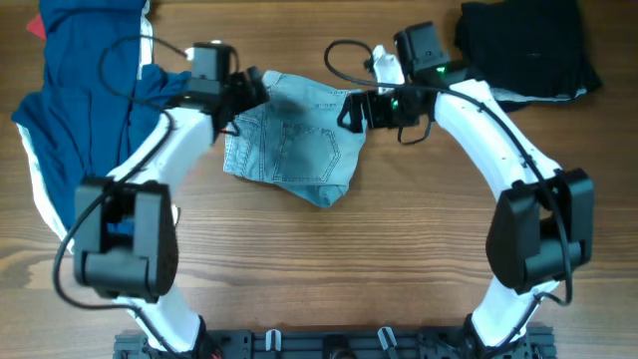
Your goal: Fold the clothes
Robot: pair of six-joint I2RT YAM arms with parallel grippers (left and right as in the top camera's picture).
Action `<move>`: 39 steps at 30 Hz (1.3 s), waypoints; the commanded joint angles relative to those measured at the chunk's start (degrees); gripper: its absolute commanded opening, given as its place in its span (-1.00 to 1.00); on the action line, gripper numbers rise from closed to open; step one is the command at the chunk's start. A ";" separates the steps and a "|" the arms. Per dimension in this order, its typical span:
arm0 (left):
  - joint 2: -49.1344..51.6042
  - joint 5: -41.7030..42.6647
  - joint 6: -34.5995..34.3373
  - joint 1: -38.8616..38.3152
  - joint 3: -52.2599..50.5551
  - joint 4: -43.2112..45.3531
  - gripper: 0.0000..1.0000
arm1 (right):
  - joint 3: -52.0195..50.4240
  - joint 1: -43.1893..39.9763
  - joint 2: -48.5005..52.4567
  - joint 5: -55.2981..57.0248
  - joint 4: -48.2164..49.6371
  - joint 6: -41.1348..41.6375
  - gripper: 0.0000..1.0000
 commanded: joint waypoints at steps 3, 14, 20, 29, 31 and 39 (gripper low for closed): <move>-10.51 -1.16 -2.21 4.37 0.79 -7.23 0.99 | -3.58 1.88 5.27 -1.55 1.86 3.13 0.87; -12.39 -1.14 -2.19 5.29 0.79 -15.50 0.99 | -3.91 1.88 10.93 6.43 9.53 9.51 -0.91; -12.39 -0.87 -2.23 5.22 0.79 -15.72 0.99 | -3.91 -1.14 12.09 23.80 24.02 4.26 -0.91; -12.39 -0.48 -2.21 5.22 0.79 -16.52 1.00 | -3.72 -9.68 16.52 28.94 47.45 -5.75 0.39; -12.39 -0.48 -2.21 5.25 0.79 -16.52 0.99 | -2.21 -11.15 14.82 25.83 46.38 -3.74 0.66; -12.39 -0.50 -1.92 5.25 0.79 -16.57 0.99 | 2.40 -10.16 0.09 3.37 27.93 0.85 0.99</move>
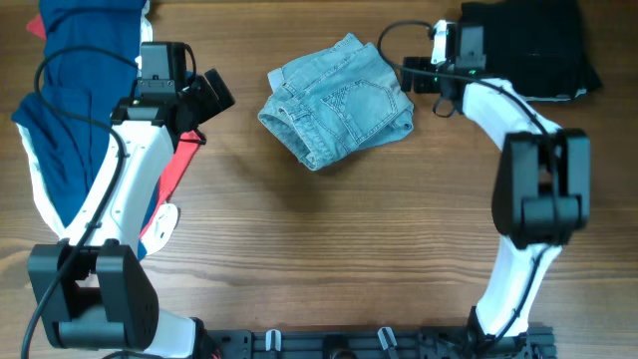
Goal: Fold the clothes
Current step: 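Grasp the folded denim shorts' right edge with the right gripper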
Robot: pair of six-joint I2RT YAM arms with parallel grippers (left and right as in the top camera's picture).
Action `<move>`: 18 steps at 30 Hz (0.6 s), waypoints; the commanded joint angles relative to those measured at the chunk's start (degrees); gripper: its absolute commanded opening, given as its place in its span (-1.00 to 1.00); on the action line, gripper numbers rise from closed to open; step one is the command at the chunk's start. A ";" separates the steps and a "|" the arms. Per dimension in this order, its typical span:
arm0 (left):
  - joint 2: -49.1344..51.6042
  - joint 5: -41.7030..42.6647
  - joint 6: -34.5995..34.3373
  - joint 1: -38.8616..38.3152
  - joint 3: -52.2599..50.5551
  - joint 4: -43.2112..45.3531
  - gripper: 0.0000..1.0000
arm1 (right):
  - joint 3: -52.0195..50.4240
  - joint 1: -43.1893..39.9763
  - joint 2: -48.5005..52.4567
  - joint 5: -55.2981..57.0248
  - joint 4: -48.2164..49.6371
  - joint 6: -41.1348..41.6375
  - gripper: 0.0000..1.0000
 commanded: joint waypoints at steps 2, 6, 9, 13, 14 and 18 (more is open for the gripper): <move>-0.22 0.07 -0.48 0.24 0.55 0.15 1.00 | 3.10 4.24 -11.10 -15.89 -8.11 4.09 1.00; -0.22 0.07 -0.48 0.24 0.55 0.13 1.00 | 2.80 8.13 -10.43 -16.98 -16.41 9.42 0.93; -0.22 0.09 -0.50 0.24 0.55 0.13 1.00 | 1.42 10.82 -8.59 -16.98 -20.17 9.88 0.86; -0.22 0.07 -0.50 0.28 0.55 -0.28 0.99 | -0.33 12.87 -5.84 -17.40 -21.00 10.93 0.82; -0.22 0.07 -0.50 0.28 0.55 -0.42 0.99 | -0.98 13.20 -5.09 -17.40 -20.87 11.37 0.82; -0.22 0.07 -0.48 0.28 0.55 -0.76 0.99 | -2.21 13.51 -0.92 -17.11 -21.05 11.23 0.70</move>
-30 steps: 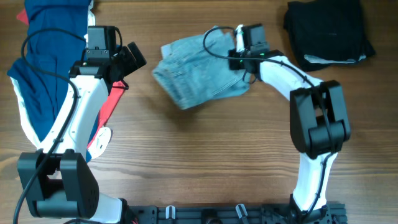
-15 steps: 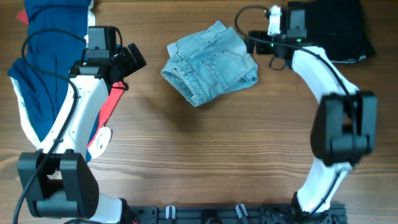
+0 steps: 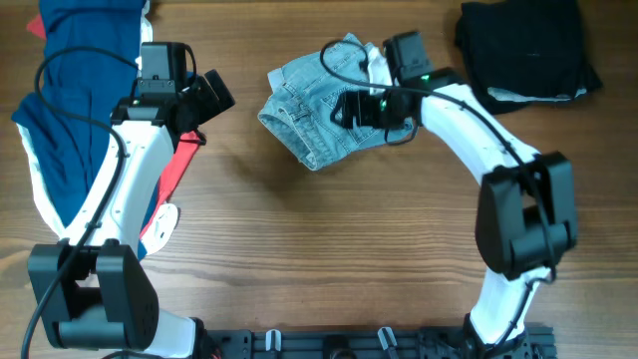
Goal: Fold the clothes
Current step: 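Grasp the folded denim shorts' right edge with the right gripper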
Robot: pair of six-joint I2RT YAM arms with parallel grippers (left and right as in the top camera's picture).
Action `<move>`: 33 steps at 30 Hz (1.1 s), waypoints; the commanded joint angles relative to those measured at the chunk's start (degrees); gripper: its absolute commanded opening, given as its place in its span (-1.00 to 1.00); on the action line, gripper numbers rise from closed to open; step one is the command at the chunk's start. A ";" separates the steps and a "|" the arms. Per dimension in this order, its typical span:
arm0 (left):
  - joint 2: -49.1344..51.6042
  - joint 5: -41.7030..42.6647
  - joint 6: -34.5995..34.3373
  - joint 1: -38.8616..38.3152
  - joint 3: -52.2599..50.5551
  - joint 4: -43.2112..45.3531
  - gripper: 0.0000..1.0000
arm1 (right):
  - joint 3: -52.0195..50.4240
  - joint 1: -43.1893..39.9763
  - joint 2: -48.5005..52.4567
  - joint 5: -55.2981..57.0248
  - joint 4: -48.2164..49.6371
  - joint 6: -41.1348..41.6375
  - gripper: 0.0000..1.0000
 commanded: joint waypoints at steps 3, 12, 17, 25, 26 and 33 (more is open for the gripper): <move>-0.22 0.04 -0.52 0.26 0.52 -0.76 1.00 | -0.94 -0.39 6.78 1.79 -0.13 1.22 0.67; -0.22 0.04 -0.52 0.26 0.52 -1.51 1.00 | -0.92 -7.13 16.31 19.91 6.58 -6.97 0.76; -0.22 0.04 -0.52 0.26 0.52 -1.53 1.00 | -0.68 -11.65 17.27 28.09 14.56 -18.80 0.76; -0.22 0.04 -0.52 0.26 0.52 -1.88 1.00 | 9.60 -13.75 13.03 18.58 3.69 -15.41 0.81; -0.22 0.04 -0.52 0.26 0.55 -1.88 1.00 | 10.73 -13.64 12.13 15.98 2.14 -14.05 0.82; -0.22 0.04 -0.52 0.26 0.52 -1.90 0.99 | 13.62 -10.36 3.65 -6.69 -2.75 -6.19 1.00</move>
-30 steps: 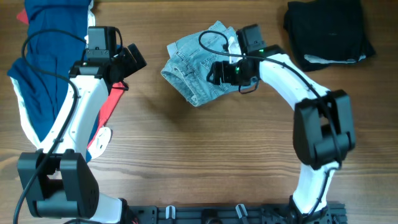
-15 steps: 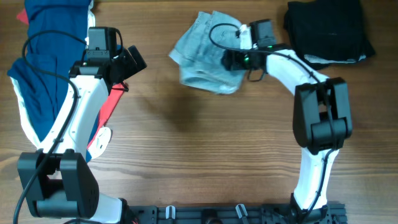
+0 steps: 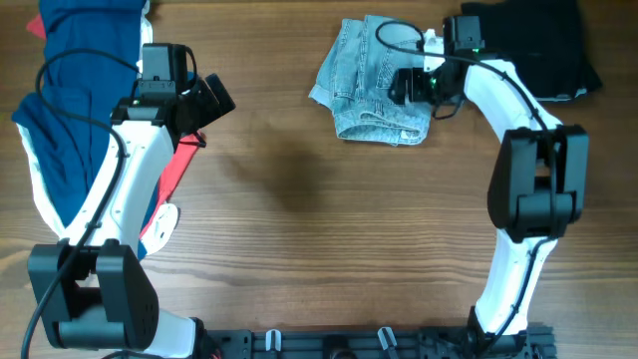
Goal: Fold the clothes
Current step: 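Grasp the folded denim shorts' right edge with the right gripper, then lift the denim shorts with the right gripper and carry them rightward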
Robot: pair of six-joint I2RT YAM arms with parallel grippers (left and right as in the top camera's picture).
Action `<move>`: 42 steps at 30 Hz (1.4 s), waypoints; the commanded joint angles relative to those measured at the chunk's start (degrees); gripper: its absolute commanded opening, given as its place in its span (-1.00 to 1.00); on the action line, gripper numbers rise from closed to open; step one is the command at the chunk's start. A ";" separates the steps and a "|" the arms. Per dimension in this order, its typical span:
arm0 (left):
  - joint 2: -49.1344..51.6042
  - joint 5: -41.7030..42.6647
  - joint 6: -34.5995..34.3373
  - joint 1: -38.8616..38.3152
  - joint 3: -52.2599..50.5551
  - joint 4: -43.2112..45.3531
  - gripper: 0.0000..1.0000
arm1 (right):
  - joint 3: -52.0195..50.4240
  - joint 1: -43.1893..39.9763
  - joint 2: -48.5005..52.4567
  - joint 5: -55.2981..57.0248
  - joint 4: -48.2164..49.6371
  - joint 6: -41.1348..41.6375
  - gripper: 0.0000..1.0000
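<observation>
The folded denim shorts (image 3: 364, 90) lie at the back of the table, right of centre, bunched into a small bundle. My right gripper (image 3: 405, 86) rests on their right part and is shut on the denim. My left gripper (image 3: 217, 98) hangs open over bare wood at the left, well away from the shorts, with nothing between its fingers.
A folded stack of black clothes (image 3: 528, 45) sits at the back right corner, just behind the right arm. A heap of blue garments (image 3: 70, 90) with white trim covers the far left, and a red cloth (image 3: 175, 165) lies beside the left arm.
My right gripper has moved right and toward the back edge, and the denim shorts have gone with it, now closer to the black stack and more compact. The left arm has not moved.
Both grippers were on the denim shorts at the table's middle back. Then the shorts lay folded, with the left gripper drawn back to the left and the right one off near the black stack. The right gripper returned onto the shorts, and now they sit further right.
</observation>
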 commanded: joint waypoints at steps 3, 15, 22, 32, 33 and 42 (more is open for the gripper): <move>-0.22 0.04 -0.48 0.26 0.52 0.00 1.00 | 1.75 5.81 -5.68 -12.15 0.37 5.27 1.00; -0.22 -1.68 -0.07 0.26 0.55 -0.68 0.99 | 1.18 12.26 2.54 1.88 2.01 16.11 0.96; -0.22 -1.68 -0.07 0.26 0.55 -0.83 0.99 | -0.31 9.51 2.62 5.18 0.00 20.04 0.97; -0.22 -1.66 -0.09 0.26 0.52 -0.87 1.00 | -7.98 9.99 2.64 3.04 8.46 23.15 0.65; -0.22 -1.66 -0.09 0.26 0.55 -0.90 0.99 | -8.70 10.03 2.64 3.28 9.46 23.17 0.47; -0.22 -1.66 -0.09 0.26 0.52 -1.60 1.00 | -11.08 7.02 2.64 14.56 9.25 23.45 -0.92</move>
